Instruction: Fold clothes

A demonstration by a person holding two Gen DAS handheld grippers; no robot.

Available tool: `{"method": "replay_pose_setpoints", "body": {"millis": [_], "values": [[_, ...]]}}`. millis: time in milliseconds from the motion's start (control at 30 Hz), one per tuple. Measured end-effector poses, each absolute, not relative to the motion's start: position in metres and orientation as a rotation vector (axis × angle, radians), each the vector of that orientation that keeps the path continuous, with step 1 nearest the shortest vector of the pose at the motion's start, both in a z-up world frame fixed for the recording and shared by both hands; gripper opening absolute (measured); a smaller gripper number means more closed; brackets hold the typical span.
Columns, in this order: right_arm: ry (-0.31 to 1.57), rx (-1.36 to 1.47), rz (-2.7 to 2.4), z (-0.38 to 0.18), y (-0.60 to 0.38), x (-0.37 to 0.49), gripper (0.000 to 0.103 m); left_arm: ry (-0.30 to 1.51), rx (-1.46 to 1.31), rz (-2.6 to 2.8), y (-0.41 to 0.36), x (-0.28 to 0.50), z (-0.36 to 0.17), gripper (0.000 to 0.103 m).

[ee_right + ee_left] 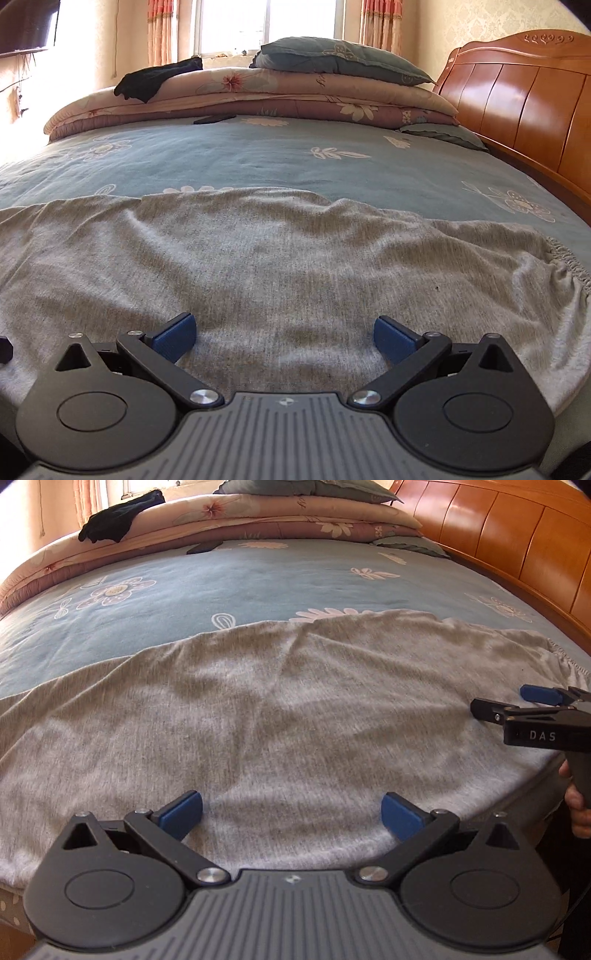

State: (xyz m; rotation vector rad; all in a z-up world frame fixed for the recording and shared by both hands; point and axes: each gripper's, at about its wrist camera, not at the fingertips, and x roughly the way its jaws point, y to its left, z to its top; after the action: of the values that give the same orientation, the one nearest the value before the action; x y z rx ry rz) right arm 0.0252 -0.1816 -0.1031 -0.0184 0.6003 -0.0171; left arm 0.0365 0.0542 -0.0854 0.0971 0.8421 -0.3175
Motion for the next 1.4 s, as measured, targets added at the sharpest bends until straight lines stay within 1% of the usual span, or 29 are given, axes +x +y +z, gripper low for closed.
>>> {"method": "replay_pose_setpoints", "body": {"millis": [333, 400, 433, 567, 667, 733, 900, 933, 1000, 1067, 1133, 1200, 1267, 1400], "values": [[0.627, -0.050, 0.006, -0.105, -0.181, 0.019, 0.103, 0.858, 0.022, -0.252, 0.063, 0.036, -0.083, 0.102], [0.681, -0.043, 0.054, -0.093, -0.186, 0.023, 0.103, 0.859, 0.007, -0.238, 0.063, 0.037, -0.083, 0.102], [0.680, -0.012, 0.086, -0.085, -0.192, 0.024, 0.103, 0.858, -0.002, -0.237, 0.063, 0.037, -0.083, 0.102], [0.511, 0.060, 0.067, -0.044, -0.232, 0.034, 0.103, 0.854, -0.040, -0.227, 0.066, 0.038, -0.083, 0.102], [0.544, 0.145, 0.081, -0.037, -0.272, 0.070, 0.103, 0.857, -0.049, -0.215, 0.065, 0.039, -0.083, 0.102], [0.591, 0.250, 0.107, -0.042, -0.297, 0.094, 0.103, 0.859, -0.039, -0.208, 0.063, 0.040, -0.083, 0.102], [0.748, 0.526, 0.164, -0.083, -0.341, 0.138, 0.103, 0.870, -0.005, -0.187, 0.056, 0.040, -0.084, 0.102], [0.730, 0.546, 0.143, -0.082, -0.346, 0.136, 0.103, 0.872, -0.007, -0.184, 0.056, 0.041, -0.084, 0.102], [0.675, 0.573, 0.090, -0.078, -0.356, 0.128, 0.103, 0.875, -0.021, -0.179, 0.057, 0.042, -0.083, 0.102], [0.604, 0.533, 0.025, -0.069, -0.361, 0.118, 0.103, 0.876, -0.034, -0.179, 0.059, 0.043, -0.083, 0.102], [0.575, 0.570, 0.085, -0.063, -0.366, 0.111, 0.103, 0.877, -0.035, -0.183, 0.060, 0.044, -0.083, 0.102], [0.592, 0.639, 0.249, -0.064, -0.365, 0.107, 0.103, 0.875, -0.029, -0.181, 0.059, 0.043, -0.084, 0.102], [0.621, 0.618, 0.299, -0.063, -0.356, 0.105, 0.103, 0.874, -0.016, -0.178, 0.056, 0.043, -0.084, 0.102], [0.736, 0.473, 0.108, -0.073, -0.343, 0.115, 0.103, 0.869, 0.006, -0.170, 0.053, 0.042, -0.085, 0.102]]}}
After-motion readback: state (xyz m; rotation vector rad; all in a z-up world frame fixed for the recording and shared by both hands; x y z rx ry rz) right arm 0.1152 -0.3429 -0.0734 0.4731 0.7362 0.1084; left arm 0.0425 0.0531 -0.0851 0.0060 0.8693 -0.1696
